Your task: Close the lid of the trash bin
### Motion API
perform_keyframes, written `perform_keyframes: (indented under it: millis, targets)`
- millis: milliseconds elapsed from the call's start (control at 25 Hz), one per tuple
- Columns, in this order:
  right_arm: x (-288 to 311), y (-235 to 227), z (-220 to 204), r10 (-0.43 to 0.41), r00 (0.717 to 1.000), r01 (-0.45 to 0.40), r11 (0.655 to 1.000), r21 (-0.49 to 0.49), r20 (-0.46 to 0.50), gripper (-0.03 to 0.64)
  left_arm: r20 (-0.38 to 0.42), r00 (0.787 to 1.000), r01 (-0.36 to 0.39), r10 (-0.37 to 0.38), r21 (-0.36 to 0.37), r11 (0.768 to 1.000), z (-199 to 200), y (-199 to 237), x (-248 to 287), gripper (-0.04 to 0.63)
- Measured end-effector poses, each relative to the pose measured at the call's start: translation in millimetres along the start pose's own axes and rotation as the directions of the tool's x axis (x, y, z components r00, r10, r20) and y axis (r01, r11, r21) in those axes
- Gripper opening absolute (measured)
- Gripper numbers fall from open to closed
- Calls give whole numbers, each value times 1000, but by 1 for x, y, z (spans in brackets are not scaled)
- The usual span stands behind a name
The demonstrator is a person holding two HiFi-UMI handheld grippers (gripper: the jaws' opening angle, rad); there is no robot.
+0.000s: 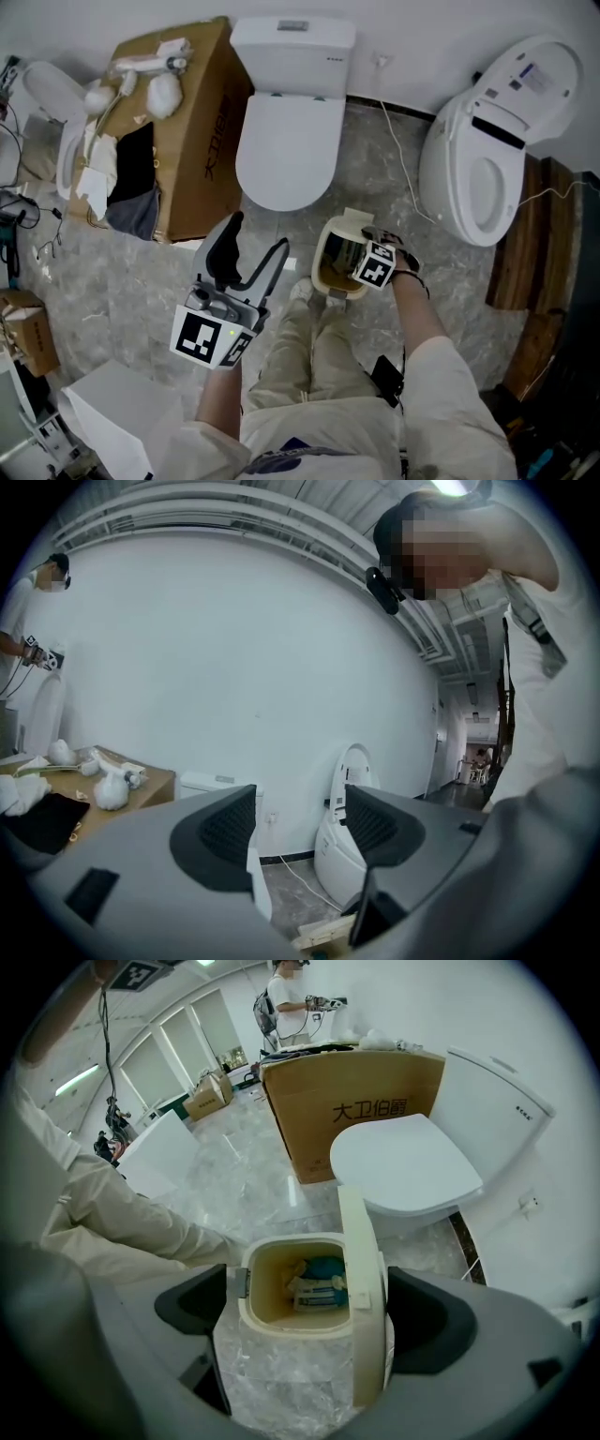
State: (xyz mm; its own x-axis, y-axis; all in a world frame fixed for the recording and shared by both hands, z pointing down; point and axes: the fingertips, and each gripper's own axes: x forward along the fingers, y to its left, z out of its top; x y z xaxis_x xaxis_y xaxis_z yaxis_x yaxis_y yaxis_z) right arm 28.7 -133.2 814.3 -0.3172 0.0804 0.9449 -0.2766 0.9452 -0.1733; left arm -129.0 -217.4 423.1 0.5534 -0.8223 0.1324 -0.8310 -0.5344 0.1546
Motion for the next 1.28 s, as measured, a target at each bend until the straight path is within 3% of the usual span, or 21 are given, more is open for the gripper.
perform_keyframes:
  millis: [480, 840, 1280]
  targets:
    - [34, 74, -12, 42, 997, -42, 999, 8, 66, 525, -59, 997, 45, -46, -4, 999, -55, -19, 40, 276]
    - [57, 105, -23, 57, 992, -61, 997, 36, 116, 518, -63, 997, 51, -52, -16, 999, -87, -33, 69, 276]
    - [120, 148, -55, 138, 987, -141, 989, 36, 82, 517, -59, 997, 39, -42, -57, 998, -122, -37, 79, 276]
